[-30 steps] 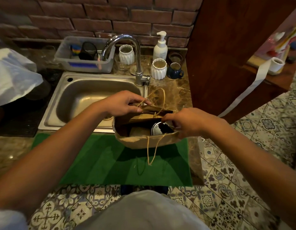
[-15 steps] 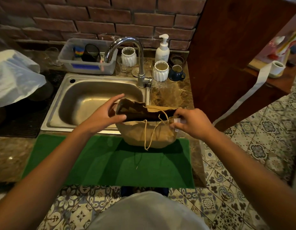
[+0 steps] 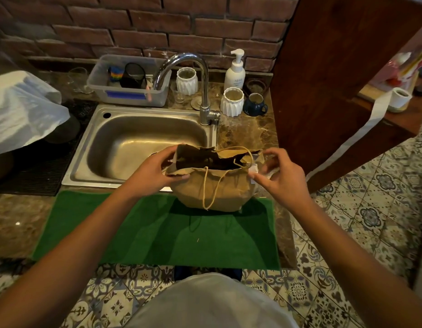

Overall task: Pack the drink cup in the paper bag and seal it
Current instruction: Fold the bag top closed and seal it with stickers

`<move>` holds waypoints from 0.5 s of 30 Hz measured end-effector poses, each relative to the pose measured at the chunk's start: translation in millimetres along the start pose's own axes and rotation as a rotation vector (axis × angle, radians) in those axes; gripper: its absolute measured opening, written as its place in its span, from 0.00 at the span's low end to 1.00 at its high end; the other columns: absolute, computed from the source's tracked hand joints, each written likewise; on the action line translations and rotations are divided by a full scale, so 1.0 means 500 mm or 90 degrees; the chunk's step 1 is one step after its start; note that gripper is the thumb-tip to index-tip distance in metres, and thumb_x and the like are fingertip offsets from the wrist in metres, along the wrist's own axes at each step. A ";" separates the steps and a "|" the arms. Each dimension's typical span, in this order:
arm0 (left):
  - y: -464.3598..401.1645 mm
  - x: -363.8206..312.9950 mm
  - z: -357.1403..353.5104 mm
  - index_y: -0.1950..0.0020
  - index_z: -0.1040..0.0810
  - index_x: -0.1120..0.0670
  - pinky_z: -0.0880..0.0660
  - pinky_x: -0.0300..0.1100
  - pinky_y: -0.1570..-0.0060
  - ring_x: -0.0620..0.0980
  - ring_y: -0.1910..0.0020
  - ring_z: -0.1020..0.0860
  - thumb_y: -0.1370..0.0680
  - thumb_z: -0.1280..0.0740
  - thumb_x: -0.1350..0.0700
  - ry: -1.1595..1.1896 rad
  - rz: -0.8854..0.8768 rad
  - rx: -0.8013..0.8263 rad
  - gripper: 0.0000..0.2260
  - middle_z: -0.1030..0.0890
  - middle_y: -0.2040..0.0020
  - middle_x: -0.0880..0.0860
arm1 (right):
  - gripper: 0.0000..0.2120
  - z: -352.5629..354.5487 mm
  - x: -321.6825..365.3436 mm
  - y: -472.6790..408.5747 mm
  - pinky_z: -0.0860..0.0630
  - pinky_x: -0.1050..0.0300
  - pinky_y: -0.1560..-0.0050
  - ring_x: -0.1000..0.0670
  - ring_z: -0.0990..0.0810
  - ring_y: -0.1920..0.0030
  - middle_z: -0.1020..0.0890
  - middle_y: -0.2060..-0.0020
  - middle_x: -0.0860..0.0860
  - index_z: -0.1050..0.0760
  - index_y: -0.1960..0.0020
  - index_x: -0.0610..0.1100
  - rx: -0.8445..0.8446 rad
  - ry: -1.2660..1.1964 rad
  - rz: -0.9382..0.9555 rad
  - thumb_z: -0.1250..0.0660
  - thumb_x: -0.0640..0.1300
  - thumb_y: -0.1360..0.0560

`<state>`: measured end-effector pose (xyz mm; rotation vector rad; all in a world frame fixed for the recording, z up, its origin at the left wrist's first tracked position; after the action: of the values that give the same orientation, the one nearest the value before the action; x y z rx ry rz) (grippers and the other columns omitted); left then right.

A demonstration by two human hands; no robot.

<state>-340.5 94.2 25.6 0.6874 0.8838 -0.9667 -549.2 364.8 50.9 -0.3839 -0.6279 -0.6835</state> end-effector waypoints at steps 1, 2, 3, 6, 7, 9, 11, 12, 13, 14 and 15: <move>-0.004 0.000 -0.003 0.31 0.26 0.35 0.25 0.51 0.33 0.41 0.35 0.23 0.33 0.20 0.42 0.010 -0.004 -0.018 0.32 0.19 0.36 0.38 | 0.36 0.000 -0.004 -0.002 0.18 0.46 0.42 0.53 0.19 0.44 0.19 0.43 0.53 0.32 0.29 0.50 -0.017 0.010 -0.020 0.21 0.58 0.30; -0.007 0.002 -0.006 0.32 0.24 0.37 0.24 0.53 0.34 0.43 0.36 0.21 0.32 0.19 0.48 0.025 -0.010 -0.034 0.30 0.18 0.38 0.41 | 0.41 0.000 -0.010 -0.007 0.23 0.46 0.34 0.50 0.23 0.36 0.22 0.35 0.50 0.34 0.25 0.50 -0.015 0.009 -0.049 0.21 0.60 0.32; -0.010 0.003 -0.009 0.34 0.22 0.40 0.23 0.53 0.35 0.45 0.38 0.20 0.31 0.19 0.52 0.044 -0.014 -0.047 0.28 0.17 0.39 0.43 | 0.47 0.000 -0.016 -0.013 0.28 0.47 0.29 0.49 0.28 0.30 0.27 0.28 0.49 0.38 0.22 0.50 0.011 -0.009 -0.084 0.20 0.61 0.33; -0.015 0.004 -0.019 0.39 0.20 0.43 0.21 0.47 0.39 0.46 0.42 0.19 0.31 0.19 0.55 0.079 0.004 -0.083 0.24 0.16 0.44 0.45 | 0.50 -0.006 -0.025 -0.030 0.33 0.51 0.29 0.50 0.31 0.26 0.31 0.23 0.50 0.39 0.20 0.52 0.139 -0.115 -0.165 0.20 0.62 0.35; -0.016 0.004 -0.022 0.42 0.20 0.42 0.21 0.43 0.45 0.45 0.45 0.19 0.32 0.18 0.54 0.075 0.016 -0.102 0.22 0.16 0.47 0.45 | 0.47 -0.010 -0.026 -0.033 0.31 0.51 0.30 0.50 0.29 0.28 0.27 0.25 0.50 0.35 0.22 0.51 0.168 -0.151 -0.177 0.19 0.60 0.35; -0.016 0.005 -0.026 0.49 0.21 0.40 0.25 0.35 0.55 0.43 0.54 0.21 0.32 0.18 0.54 0.052 0.030 -0.144 0.18 0.18 0.54 0.44 | 0.32 -0.021 -0.027 -0.036 0.25 0.46 0.31 0.52 0.22 0.35 0.19 0.36 0.53 0.25 0.31 0.52 0.190 -0.212 -0.180 0.19 0.54 0.32; -0.016 0.008 -0.030 0.54 0.23 0.41 0.27 0.33 0.58 0.41 0.57 0.22 0.32 0.18 0.55 0.044 0.033 -0.167 0.17 0.19 0.56 0.44 | 0.18 -0.032 -0.027 -0.036 0.21 0.42 0.37 0.51 0.17 0.44 0.15 0.47 0.55 0.19 0.43 0.52 0.175 -0.242 -0.168 0.19 0.49 0.30; -0.016 0.008 -0.032 0.55 0.23 0.41 0.27 0.32 0.59 0.40 0.57 0.21 0.32 0.18 0.55 0.043 0.035 -0.172 0.17 0.19 0.56 0.43 | 0.15 -0.037 -0.029 -0.036 0.20 0.42 0.40 0.50 0.15 0.47 0.14 0.50 0.53 0.18 0.46 0.50 0.164 -0.245 -0.163 0.19 0.48 0.30; -0.015 0.007 -0.032 0.55 0.22 0.40 0.26 0.31 0.58 0.38 0.56 0.21 0.32 0.18 0.55 0.041 0.036 -0.169 0.16 0.18 0.56 0.41 | 0.13 -0.042 -0.032 -0.035 0.19 0.43 0.43 0.50 0.15 0.49 0.13 0.52 0.53 0.18 0.47 0.49 0.154 -0.242 -0.158 0.20 0.47 0.29; -0.015 0.007 -0.032 0.55 0.20 0.38 0.25 0.31 0.56 0.37 0.55 0.20 0.32 0.19 0.55 0.038 0.032 -0.158 0.15 0.17 0.56 0.40 | 0.11 -0.045 -0.035 -0.034 0.19 0.46 0.47 0.53 0.15 0.52 0.13 0.54 0.55 0.17 0.49 0.48 0.148 -0.238 -0.152 0.20 0.45 0.29; -0.015 0.007 -0.031 0.55 0.18 0.36 0.23 0.35 0.52 0.37 0.52 0.19 0.31 0.19 0.55 0.035 0.025 -0.138 0.15 0.16 0.55 0.39 | 0.08 -0.046 -0.039 -0.034 0.20 0.50 0.52 0.58 0.17 0.56 0.14 0.58 0.59 0.17 0.52 0.49 0.142 -0.233 -0.148 0.21 0.44 0.28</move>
<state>-351.5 102.5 14.4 0.5459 1.0034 -0.8070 -563.3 349.4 23.0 -0.2297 -1.0987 -0.7606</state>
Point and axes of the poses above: each hand's wrist, its own y-axis away from the middle knuckle, its own z-axis out of the back of the hand, x = y × z, the point moved 2 cm from there along -y, towards the middle knuckle
